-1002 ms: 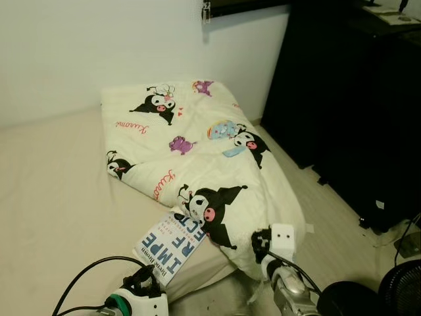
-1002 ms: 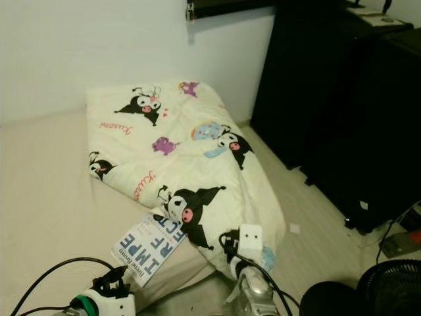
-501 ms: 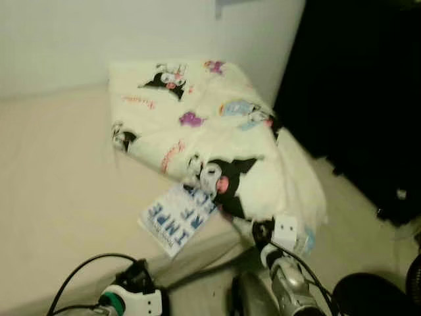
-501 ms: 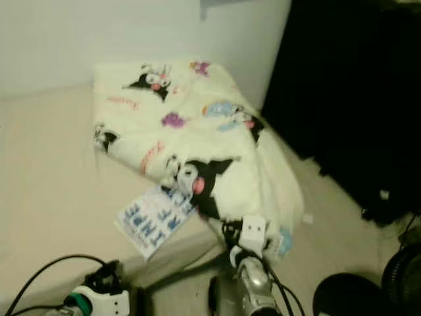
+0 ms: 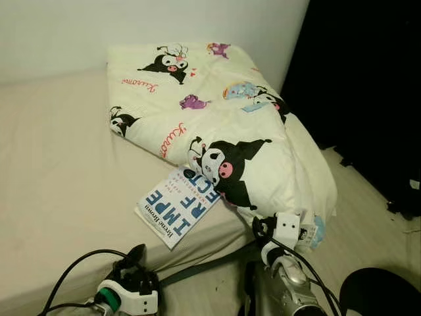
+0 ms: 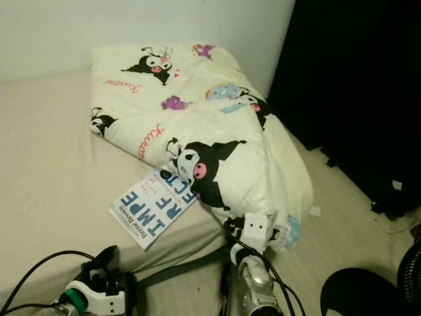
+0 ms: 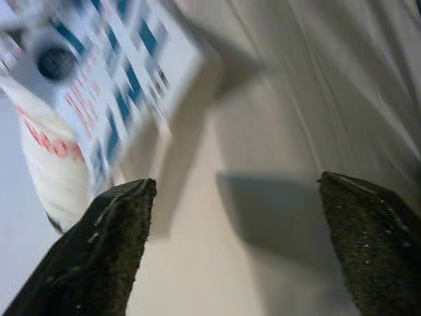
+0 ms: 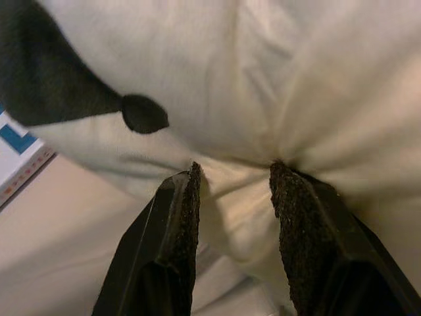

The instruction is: Clean up the room

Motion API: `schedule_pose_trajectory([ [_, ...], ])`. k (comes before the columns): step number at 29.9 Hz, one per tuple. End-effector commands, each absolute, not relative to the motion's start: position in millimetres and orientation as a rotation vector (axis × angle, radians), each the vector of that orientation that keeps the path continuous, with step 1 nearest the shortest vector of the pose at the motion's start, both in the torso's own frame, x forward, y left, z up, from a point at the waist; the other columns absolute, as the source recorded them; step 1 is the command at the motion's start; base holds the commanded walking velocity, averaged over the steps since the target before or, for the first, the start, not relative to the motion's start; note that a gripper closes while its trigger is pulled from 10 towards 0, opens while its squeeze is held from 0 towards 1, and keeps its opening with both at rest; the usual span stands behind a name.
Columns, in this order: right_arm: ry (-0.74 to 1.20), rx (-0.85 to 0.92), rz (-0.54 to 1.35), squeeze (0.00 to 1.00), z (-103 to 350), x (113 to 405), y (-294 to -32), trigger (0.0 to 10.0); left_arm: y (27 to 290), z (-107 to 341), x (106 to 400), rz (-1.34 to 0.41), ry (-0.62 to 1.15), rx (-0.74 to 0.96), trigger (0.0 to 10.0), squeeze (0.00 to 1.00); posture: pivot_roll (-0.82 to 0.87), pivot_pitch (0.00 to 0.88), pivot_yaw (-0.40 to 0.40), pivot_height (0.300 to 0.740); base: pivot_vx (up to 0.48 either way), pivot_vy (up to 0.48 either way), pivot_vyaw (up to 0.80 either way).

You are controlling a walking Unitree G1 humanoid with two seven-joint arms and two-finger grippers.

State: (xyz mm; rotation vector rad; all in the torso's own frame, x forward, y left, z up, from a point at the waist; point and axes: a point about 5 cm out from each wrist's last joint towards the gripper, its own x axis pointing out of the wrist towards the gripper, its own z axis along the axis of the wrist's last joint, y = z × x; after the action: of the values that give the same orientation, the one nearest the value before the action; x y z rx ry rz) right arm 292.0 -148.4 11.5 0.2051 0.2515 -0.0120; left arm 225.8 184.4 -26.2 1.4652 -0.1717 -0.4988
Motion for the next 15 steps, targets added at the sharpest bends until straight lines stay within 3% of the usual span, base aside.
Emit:
schedule_pose_trajectory([
  [1, 0.262, 0.216, -0.02, 0.0, 8, 289, -149, 10.0, 186, -28, 221, -0.531, -0.189, 1.472, 10.0, 1.0, -0.03, 0.052, 0.042, 0.585, 0.0, 0.0, 0.0],
  [5, 0.263, 0.217, -0.018, 0.0, 8, 289, -150, 10.0, 180, -22, 227, -0.526, -0.262, 1.469, 10.0, 1.0, -0.03, 0.058, 0.042, 0.585, 0.0, 0.0, 0.0],
  [6, 0.263, 0.218, -0.016, 0.0, 8, 288, -149, 10.0, 179, -19, 232, -0.512, -0.277, 1.474, 10.0, 0.27, -0.03, 0.062, 0.042, 0.585, 0.0, 0.0, 0.0],
  [7, 0.263, 0.218, -0.016, 0.0, 8, 288, -149, 10.0, 179, -16, 236, -0.503, -0.286, 1.476, 10.0, 0.27, -0.04, 0.067, 0.041, 0.585, 0.0, 0.0, 0.0],
  [8, 0.261, 0.22, -0.013, 0.0, 8, 288, -148, 10.0, 176, -12, 243, -0.493, -0.313, 1.485, 10.0, 0.0, -0.04, 0.067, 0.041, 0.585, 0.0, 0.0, 0.0],
  [15, 0.252, 0.223, -0.003, 0.0, 10, 289, -145, 10.0, 168, 2, 259, -0.495, -0.409, 1.508, 10.0, 0.0, -0.05, 0.086, 0.043, 0.585, 0.0, 0.0, 0.0],
])
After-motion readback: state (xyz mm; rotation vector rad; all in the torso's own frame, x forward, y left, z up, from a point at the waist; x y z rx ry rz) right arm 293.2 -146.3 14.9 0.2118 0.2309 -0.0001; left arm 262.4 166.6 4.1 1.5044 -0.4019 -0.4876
